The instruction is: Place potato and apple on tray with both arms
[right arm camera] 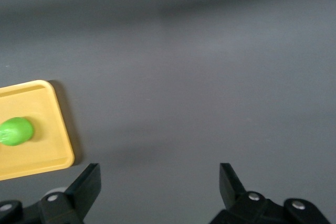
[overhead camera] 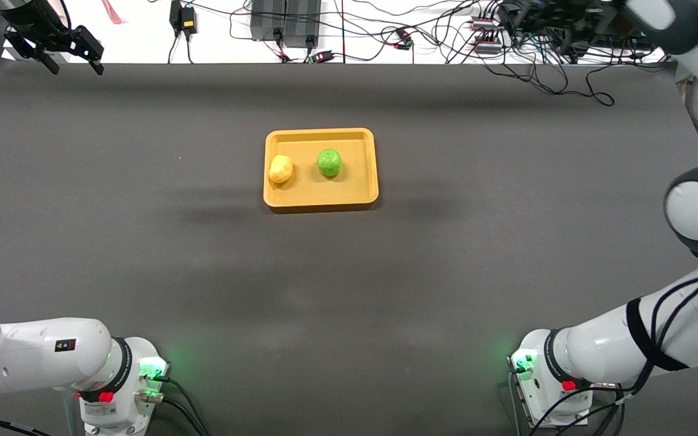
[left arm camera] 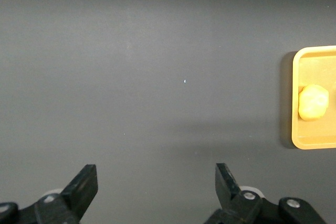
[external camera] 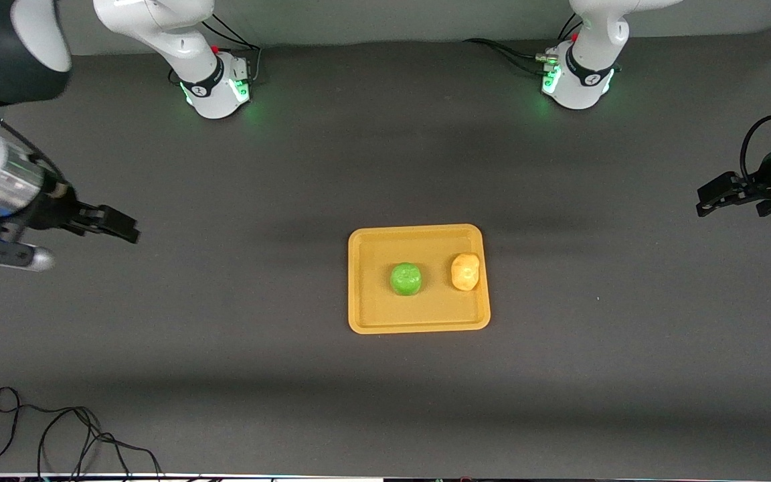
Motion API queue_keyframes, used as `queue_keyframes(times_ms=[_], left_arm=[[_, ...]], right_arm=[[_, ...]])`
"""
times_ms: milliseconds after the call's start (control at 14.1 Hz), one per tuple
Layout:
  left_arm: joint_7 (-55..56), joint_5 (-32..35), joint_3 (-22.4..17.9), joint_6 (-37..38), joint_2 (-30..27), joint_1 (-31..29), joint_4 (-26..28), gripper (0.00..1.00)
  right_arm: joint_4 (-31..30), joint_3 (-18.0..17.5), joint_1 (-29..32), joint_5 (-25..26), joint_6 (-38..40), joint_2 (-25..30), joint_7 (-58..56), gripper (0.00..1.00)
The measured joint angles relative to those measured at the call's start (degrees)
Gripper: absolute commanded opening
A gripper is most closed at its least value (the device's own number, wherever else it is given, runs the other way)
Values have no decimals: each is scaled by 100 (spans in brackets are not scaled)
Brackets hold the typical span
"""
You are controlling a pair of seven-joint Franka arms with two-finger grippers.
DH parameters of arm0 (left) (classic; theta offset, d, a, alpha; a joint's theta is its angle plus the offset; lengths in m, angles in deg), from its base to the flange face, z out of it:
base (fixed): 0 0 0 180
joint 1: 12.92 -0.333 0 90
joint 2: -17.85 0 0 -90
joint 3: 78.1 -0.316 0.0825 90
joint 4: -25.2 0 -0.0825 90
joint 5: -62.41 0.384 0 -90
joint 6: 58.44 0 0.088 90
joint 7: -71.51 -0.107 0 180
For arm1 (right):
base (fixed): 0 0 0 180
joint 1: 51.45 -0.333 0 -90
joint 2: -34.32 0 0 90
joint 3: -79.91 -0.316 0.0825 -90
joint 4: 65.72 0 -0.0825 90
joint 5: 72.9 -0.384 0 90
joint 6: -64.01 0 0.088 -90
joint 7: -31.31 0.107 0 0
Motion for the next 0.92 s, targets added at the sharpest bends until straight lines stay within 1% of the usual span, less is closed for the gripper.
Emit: queue_keyframes(times_ms=[213, 355, 497, 710, 923], left_arm=[[0, 0, -8, -1, 0, 1, -4, 100], [0, 0, -11, -1, 0, 1, -4, 100], [0, 0, -13, -1, 0, 1, -4, 100], [0, 0, -19, -1, 0, 1, -4, 100], [0, 0, -20, 0, 0, 1, -4, 100]], right_arm=[[-657, -112, 665, -1, -122, 572, -552, 100], [-840, -120, 881, -1, -142, 785, -998, 100], [-912, -123, 965, -1, -148, 886, -1517, 100], [-979, -132, 987, 7, -149, 885, -1965, 100], [-1030, -176, 985, 10, -153, 854, -2099, 100]])
